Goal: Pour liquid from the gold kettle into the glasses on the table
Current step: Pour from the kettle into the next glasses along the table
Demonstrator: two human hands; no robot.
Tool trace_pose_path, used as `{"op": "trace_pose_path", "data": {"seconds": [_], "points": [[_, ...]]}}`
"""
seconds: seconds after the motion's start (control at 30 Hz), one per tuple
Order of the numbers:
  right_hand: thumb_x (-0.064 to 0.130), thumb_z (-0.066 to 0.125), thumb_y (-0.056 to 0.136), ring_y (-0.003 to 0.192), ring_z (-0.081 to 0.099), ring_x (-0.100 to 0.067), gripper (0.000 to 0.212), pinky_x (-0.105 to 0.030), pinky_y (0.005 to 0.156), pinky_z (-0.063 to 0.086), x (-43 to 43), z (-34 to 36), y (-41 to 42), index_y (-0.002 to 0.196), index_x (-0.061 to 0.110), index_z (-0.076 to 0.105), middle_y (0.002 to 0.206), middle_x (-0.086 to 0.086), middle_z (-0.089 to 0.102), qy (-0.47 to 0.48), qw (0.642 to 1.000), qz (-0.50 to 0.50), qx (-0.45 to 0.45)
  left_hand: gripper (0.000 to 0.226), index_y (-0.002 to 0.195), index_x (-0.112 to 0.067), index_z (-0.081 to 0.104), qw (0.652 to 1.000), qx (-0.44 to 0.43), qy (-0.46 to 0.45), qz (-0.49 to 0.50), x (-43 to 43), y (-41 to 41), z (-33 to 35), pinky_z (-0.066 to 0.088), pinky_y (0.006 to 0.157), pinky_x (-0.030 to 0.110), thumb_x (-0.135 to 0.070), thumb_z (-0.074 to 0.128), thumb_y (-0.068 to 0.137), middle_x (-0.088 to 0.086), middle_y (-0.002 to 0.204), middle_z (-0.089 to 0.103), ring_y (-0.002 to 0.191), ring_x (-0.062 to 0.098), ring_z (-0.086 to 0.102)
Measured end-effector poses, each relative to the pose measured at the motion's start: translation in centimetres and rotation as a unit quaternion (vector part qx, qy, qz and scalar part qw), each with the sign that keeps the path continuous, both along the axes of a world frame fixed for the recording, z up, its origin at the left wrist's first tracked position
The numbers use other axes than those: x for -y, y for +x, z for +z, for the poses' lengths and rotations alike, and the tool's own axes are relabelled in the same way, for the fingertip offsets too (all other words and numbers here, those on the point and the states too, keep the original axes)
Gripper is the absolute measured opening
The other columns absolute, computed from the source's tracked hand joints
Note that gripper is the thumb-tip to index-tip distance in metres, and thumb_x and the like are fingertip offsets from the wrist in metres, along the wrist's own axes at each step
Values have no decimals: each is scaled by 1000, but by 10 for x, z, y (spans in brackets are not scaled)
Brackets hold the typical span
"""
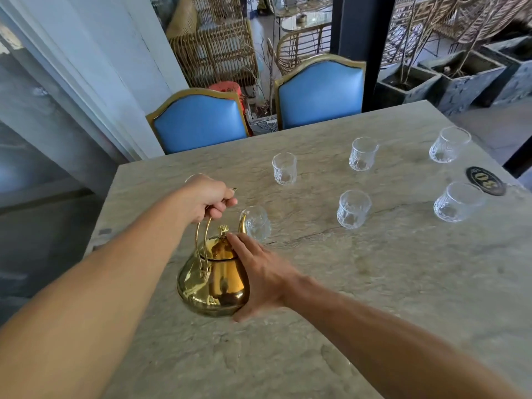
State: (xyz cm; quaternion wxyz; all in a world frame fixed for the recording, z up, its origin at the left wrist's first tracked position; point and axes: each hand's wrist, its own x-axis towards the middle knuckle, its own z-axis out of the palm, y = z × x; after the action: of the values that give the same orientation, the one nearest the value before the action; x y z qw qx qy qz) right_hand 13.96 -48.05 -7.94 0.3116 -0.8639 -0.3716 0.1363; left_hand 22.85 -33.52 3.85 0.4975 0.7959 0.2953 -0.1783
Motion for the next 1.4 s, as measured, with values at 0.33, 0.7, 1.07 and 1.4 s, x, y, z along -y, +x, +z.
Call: {"op": "trace_pose_path", "data": {"seconds": [0.33, 0.7, 1.07, 1.4], "points": [[61, 93, 48, 140, 31, -28, 150, -45, 112, 36, 8, -2, 4, 151, 43, -15, 159, 1, 16, 7, 999, 0, -36, 10, 98, -1, 52, 1000, -12, -4, -8, 4, 9, -7, 36, 31, 18, 5, 47, 92, 8, 60, 66, 35, 6, 44], [58, 94, 51, 138, 35, -31, 150, -47, 113, 35, 13, 6, 4, 153, 40, -16, 160, -2, 15, -4, 998, 12, -54, 22, 113, 1, 57, 999, 16, 26, -24, 7, 1, -5, 31, 36, 20, 4, 48, 93, 8, 64, 65, 41, 8, 44], [61, 93, 49, 134, 39, -31, 150, -40, 107, 33, 13, 5, 0, 150, 43, -16, 157, 0, 18, 7, 999, 17, -38, 41, 134, -2, 54, 993, 56, 69, -81, 12, -16, 0, 34, 34, 16, 2, 53, 94, 6, 67, 55, 36, 3, 42], [60, 94, 50, 135, 36, -31, 149, -35, 106, 25, 15, 8, -2, 150, 42, -15, 156, -2, 20, 19, 999, 14, -37, 43, 139, -16, 53, 954, 58, 212, -203, 16, -14, -5, 45, 54, 27, -16, 54, 96, -1, 51, 53, 51, 15, 53]]}}
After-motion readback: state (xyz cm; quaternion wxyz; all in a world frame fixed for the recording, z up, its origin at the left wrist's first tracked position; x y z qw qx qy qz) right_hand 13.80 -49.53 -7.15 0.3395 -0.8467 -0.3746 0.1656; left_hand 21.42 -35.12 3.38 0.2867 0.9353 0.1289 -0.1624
